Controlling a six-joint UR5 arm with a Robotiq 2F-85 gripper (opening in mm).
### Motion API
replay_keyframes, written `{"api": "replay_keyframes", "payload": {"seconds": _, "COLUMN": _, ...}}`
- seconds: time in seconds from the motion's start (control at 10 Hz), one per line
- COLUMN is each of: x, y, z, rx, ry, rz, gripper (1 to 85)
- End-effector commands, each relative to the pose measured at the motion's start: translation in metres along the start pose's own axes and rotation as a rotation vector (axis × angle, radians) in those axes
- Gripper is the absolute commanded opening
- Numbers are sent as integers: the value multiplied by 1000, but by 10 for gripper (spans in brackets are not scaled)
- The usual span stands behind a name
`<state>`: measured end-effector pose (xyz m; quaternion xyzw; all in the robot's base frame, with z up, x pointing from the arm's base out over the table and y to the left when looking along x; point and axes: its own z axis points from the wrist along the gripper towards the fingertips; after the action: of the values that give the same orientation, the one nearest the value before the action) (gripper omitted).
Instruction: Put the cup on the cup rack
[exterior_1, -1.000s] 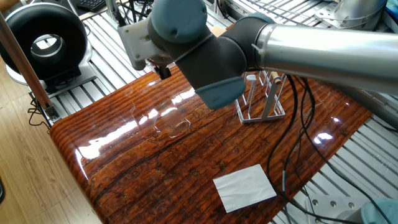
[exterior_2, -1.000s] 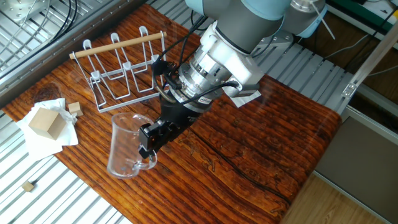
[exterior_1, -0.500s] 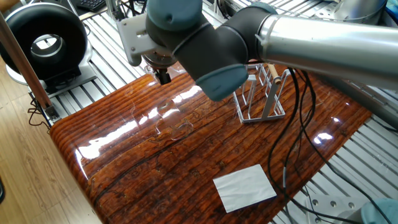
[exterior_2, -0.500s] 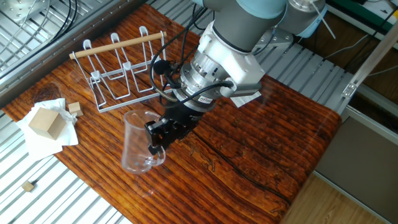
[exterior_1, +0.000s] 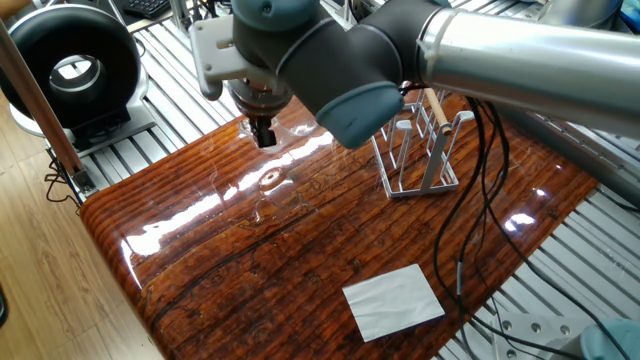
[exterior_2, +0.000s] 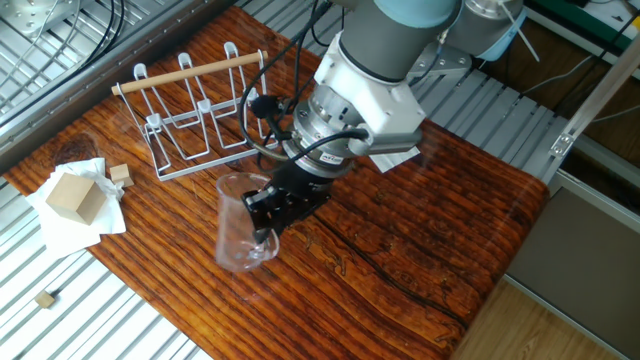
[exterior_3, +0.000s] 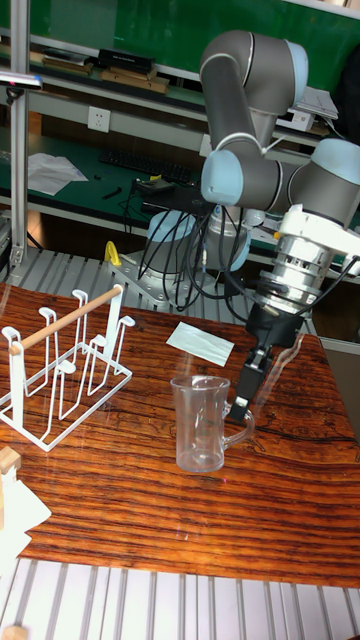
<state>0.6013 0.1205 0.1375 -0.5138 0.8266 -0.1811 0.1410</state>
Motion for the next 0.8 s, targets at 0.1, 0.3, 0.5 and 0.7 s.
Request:
{"api": "replay_keyframes", "payload": {"seconds": 0.1, "x": -3, "y": 22, "z": -3, "rx": -88, "ry": -10, "rz": 133, "gripper": 13}}
{"api": "replay_keyframes", "payload": {"seconds": 0.3, "x": -8, "y": 23, "z": -4, "rx": -95, "ry": -28, "rz": 160, "gripper": 13}}
{"api": "replay_keyframes", "payload": {"seconds": 0.5, "x": -14, "y": 16, "z": -6, "rx": -73, "ry": -48, "rz": 163, "gripper": 13}}
{"api": "replay_keyframes", "payload": {"seconds": 0.7, "x": -18, "y": 3, "z": -7, "rx": -26, "ry": -66, "rz": 147, "gripper": 13}}
